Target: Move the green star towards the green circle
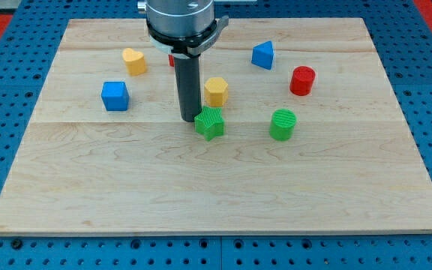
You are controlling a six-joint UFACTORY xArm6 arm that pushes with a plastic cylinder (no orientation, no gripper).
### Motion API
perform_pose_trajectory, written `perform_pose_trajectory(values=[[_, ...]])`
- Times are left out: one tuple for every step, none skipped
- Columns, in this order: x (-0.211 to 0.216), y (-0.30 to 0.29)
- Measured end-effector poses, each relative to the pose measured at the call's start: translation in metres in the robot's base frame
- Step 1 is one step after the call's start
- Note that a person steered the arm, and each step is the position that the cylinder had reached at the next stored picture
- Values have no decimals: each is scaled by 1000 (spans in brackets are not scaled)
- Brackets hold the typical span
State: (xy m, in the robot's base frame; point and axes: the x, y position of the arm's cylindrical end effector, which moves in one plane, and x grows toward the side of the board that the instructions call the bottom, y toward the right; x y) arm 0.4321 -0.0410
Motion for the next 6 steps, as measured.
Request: perform_pose_trajectory(values=[[13,-2],[35,-12],[36,-13],[19,-23],[16,-18],[16,-5]])
